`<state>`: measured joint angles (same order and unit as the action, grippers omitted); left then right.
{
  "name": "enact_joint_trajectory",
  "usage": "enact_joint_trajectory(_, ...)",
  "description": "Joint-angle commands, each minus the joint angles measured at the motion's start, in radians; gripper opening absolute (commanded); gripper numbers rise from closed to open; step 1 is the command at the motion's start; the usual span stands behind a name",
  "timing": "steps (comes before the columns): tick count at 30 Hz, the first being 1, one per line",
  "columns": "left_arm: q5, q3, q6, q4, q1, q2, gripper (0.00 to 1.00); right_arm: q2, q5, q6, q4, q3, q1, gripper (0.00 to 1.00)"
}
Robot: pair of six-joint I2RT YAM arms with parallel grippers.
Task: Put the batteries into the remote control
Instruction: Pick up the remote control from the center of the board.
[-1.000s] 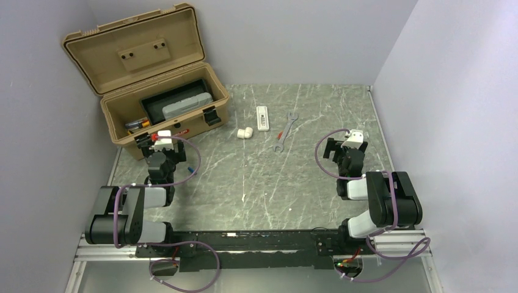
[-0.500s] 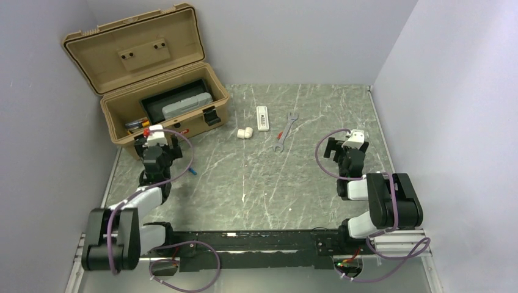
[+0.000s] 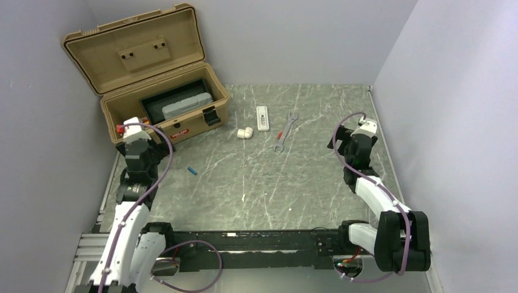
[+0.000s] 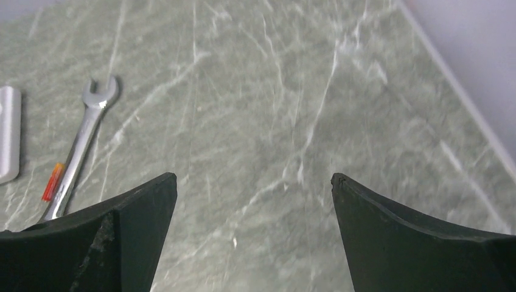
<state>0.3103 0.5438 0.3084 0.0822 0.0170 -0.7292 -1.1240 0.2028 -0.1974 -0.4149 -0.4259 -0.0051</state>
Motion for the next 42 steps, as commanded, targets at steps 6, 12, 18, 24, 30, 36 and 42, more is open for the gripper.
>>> enact_joint_trajectory(6,0.109,0.262,0.014,0.430,-0.016,0.102,0.99,-0.082,0.057,-0.232,0.505,-0.252,-0.004,1.00)
enact_joint_trajectory(12,0.026,0.244,-0.069,0.421,-0.040,0.109,0.99,-0.208,-0.145,-0.233,0.525,-0.385,0.012,1.00)
enact_joint_trajectory(18,-0.051,0.161,-0.090,0.358,-0.040,0.171,0.99,-0.419,-0.123,-0.200,0.570,-0.600,0.207,1.00)
enact_joint_trajectory(24,-0.071,0.166,-0.082,0.378,-0.040,0.136,0.99,-0.642,-0.058,-0.215,0.601,-0.884,0.403,0.99)
enact_joint_trajectory(30,-0.074,0.173,-0.087,0.380,-0.041,0.131,0.99,-0.881,-0.041,-0.220,0.633,-1.144,0.497,0.96)
enact_joint_trajectory(36,-0.088,0.165,-0.093,0.378,-0.040,0.144,0.99,-1.060,0.014,-0.212,0.714,-1.316,0.512,0.89)
enact_joint_trajectory(42,-0.110,0.179,-0.099,0.376,-0.040,0.112,0.99,-1.136,0.046,-0.200,0.721,-1.343,0.516,0.88)
